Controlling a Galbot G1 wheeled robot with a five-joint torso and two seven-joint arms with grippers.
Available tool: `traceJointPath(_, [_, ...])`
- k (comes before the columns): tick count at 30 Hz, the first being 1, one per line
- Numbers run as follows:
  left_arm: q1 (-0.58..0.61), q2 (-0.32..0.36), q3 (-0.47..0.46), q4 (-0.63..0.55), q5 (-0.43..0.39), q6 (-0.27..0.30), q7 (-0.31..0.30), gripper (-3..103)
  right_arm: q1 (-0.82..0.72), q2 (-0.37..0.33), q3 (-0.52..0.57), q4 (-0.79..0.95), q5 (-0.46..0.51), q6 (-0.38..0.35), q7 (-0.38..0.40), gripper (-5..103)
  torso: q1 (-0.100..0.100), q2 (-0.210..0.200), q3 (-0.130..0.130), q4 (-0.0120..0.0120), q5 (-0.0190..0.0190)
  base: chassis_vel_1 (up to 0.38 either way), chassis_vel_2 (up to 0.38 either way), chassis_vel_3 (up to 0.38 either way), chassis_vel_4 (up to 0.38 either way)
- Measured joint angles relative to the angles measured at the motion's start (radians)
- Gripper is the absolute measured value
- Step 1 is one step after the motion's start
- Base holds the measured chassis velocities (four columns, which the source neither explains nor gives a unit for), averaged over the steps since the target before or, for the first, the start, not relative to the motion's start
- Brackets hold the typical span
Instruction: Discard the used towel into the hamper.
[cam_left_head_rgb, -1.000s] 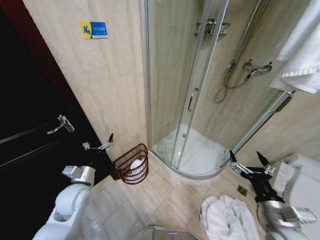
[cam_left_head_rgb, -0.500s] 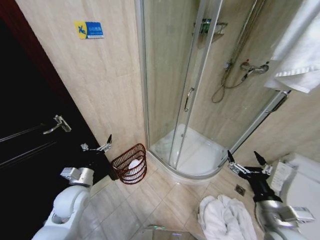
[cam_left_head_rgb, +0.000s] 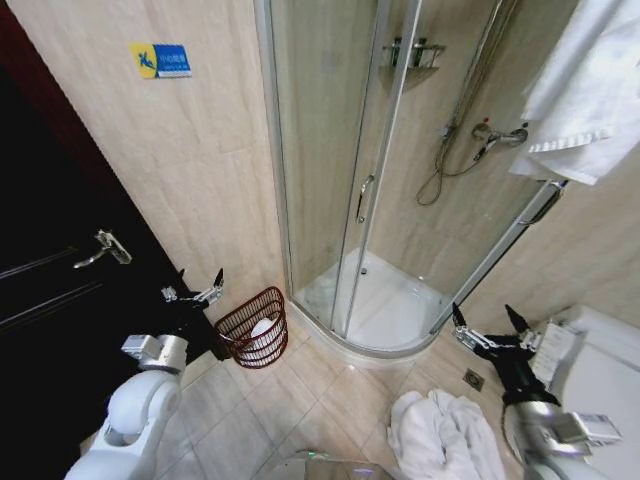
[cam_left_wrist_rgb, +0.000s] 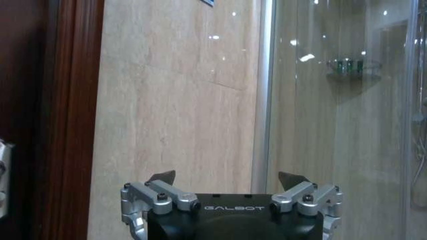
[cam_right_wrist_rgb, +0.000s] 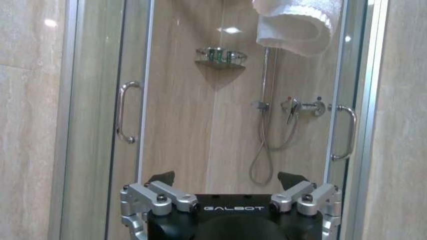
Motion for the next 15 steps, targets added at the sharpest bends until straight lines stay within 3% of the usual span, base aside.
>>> traceJointPath(15, [-0.008, 0.003, 0.005, 0.014, 0.007, 0.001, 0.001, 100, -0.002, 0.008, -0.013, -0.016, -0.016, 0.021, -0.005, 100, -0.001, 0.000, 0.000, -0.0001, -0.0002, 0.147, -0.151, -0.147, 0.151])
